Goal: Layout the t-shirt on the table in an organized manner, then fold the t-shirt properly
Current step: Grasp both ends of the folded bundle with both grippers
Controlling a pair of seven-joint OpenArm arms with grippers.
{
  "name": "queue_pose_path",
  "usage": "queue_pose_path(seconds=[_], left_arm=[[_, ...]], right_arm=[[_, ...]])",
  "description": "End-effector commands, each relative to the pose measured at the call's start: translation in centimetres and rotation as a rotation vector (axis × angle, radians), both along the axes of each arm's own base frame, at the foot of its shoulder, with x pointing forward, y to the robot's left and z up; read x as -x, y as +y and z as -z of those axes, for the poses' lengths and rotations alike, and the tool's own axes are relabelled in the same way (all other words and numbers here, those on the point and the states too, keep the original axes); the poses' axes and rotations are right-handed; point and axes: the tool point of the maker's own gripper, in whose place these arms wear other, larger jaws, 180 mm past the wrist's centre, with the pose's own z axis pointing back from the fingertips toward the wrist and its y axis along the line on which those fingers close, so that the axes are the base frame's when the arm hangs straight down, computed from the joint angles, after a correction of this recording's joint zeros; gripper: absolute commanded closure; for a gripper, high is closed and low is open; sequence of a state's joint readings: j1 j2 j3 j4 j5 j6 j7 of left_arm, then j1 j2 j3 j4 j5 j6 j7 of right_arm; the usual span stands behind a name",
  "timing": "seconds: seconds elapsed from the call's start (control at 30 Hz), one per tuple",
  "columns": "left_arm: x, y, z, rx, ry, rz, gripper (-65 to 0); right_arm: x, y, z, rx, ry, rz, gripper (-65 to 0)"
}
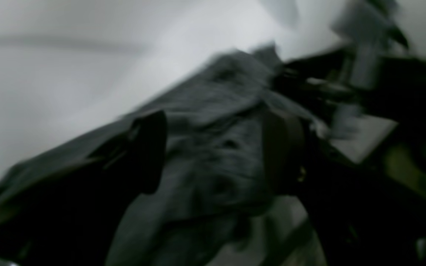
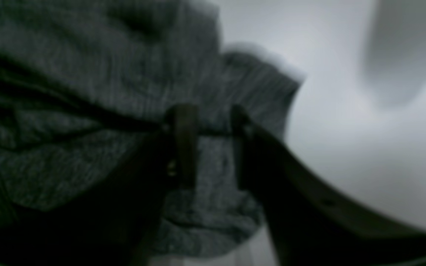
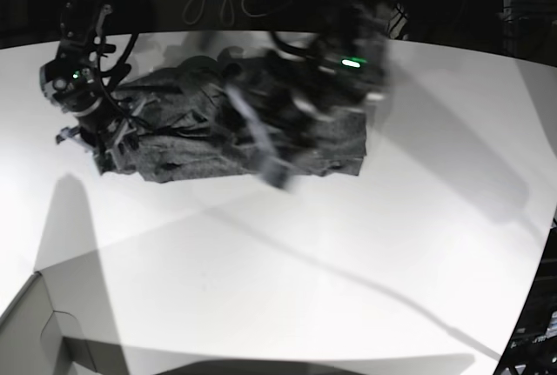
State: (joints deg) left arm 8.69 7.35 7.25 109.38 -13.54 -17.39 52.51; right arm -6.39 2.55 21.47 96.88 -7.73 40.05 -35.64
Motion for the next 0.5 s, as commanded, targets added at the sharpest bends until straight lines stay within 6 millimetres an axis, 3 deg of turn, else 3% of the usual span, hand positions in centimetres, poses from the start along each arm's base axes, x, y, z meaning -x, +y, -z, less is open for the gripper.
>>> queue_pose_path(seconds=[0.0, 0.1, 0.23, 0.4, 0.47], left_arm=[[-1.0, 2.0, 0.1, 0.006, 0.001, -0.059, -39.5], [-1.6, 6.4, 4.3, 0.016, 0.122, -0.161, -39.5], [-1.6, 8.2, 8.4, 0.008, 0.24, -0.17, -39.4], [-1.4, 8.7, 9.3, -0.006, 0.265, -0.179, -39.4], [-1.3, 8.8, 9.4, -0.012, 0.266, -0.176, -39.4]], right_arm=[[-0.7, -0.3, -1.5, 0.011, -0.043, -0.001, -22.7], [-0.2, -0.9, -2.2, 0.054, -0.01, 0.015, -30.8], [0.0, -0.7, -3.9, 0.059, -0.029, 0.059, -40.3], [0.2, -0.8, -4.5, -0.024, -0.069, 0.133, -44.0], [0.3, -0.7, -3.5, -0.055, -0.047, 0.139, -44.0]])
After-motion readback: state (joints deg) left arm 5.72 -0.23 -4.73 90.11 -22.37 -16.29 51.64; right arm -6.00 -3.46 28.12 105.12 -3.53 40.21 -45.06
